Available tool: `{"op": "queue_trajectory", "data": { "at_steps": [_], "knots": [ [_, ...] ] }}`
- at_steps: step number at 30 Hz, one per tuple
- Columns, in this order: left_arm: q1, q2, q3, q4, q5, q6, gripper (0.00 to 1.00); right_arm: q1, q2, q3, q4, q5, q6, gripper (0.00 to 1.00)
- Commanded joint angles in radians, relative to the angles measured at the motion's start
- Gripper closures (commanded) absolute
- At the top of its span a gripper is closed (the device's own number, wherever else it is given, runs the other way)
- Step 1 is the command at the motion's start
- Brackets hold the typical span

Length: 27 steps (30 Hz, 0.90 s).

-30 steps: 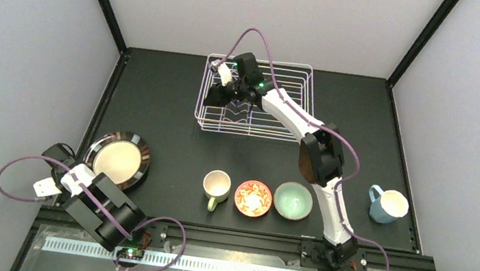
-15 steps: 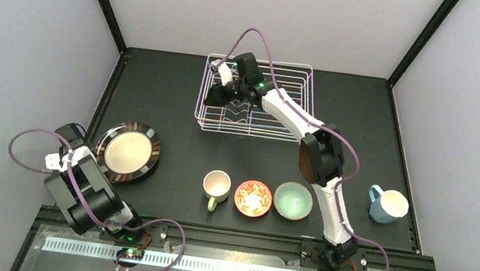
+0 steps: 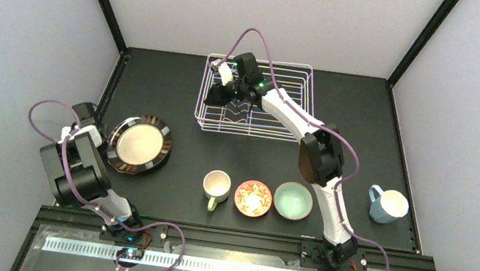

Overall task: Load the mixed dishes into the dish rack
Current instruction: Move the plate to the corner of the board.

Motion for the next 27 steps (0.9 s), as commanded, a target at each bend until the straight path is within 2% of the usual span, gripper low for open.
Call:
{"op": "queue_trajectory", "data": {
  "at_steps": [1, 12, 27],
  "knots": [
    [-0.08, 0.075, 0.036, -0.02, 0.108, 0.023, 0.02, 0.001, 0.048, 0.041, 0.007, 0.014, 0.002, 0.35],
    [-0.181, 0.071, -0.02, -0.028, 0.086, -0.011, 0.03, 0.001, 0.066, 0.092, -0.036, 0.035, 0.002, 0.35],
    [-0.182, -0.074, -0.078, -0.136, 0.029, -0.026, 0.02, 0.032, -0.032, 0.041, -0.095, 0.069, -0.023, 0.35]
  ]
}}
